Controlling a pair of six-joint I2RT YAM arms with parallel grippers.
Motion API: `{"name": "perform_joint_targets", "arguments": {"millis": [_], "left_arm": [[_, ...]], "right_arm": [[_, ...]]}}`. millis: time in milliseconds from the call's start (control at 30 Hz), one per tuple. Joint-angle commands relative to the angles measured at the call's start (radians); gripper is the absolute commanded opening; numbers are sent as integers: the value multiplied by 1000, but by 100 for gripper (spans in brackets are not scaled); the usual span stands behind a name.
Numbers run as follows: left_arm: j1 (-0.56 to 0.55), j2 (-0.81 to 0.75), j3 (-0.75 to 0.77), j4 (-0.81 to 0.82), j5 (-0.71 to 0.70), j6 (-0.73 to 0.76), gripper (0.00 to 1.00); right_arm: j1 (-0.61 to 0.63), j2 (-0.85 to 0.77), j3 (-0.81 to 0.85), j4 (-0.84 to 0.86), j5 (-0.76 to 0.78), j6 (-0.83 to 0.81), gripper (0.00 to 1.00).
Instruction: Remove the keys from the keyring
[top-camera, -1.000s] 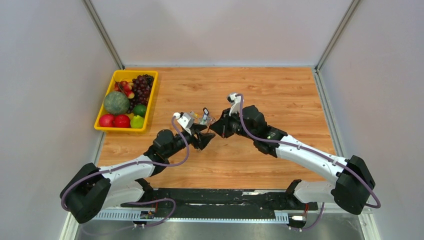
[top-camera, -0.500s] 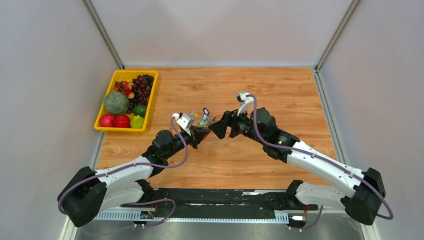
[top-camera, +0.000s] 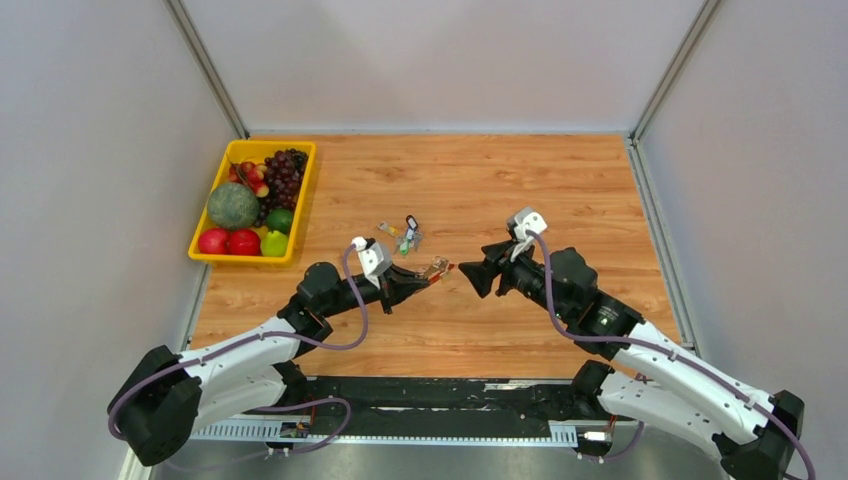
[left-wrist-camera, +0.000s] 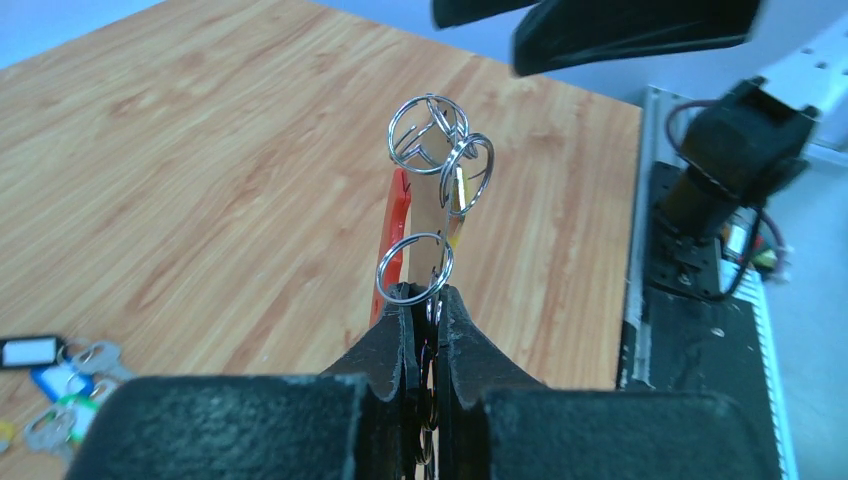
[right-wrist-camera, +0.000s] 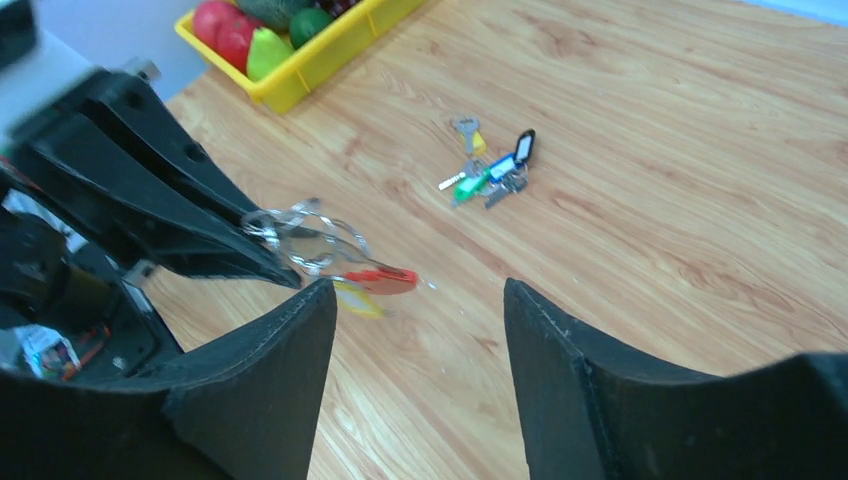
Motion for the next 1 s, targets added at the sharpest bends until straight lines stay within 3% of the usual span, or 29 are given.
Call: {"name": "perform_joint_targets", "arguments": {"millis": [0,233,467,567,967], "left_arm": [[2,-27,-4,118,200,55,0],[1,-12,-15,189,301,55,0],[-3,17,6,208,373,24,0],[-5,26,12,209,388,17,0],[-9,23,15,209,390,6,0]], "right_arm": [[1,-95,-46,-30,-37,-135,62],[1,-201,-108,-29,-175,-238,59],[1,-149,-90,-6,-309,-277,49],[3,-110,-77,-4,-340,-292,45],[17,-124,-92,42,-380,-315,42]]}}
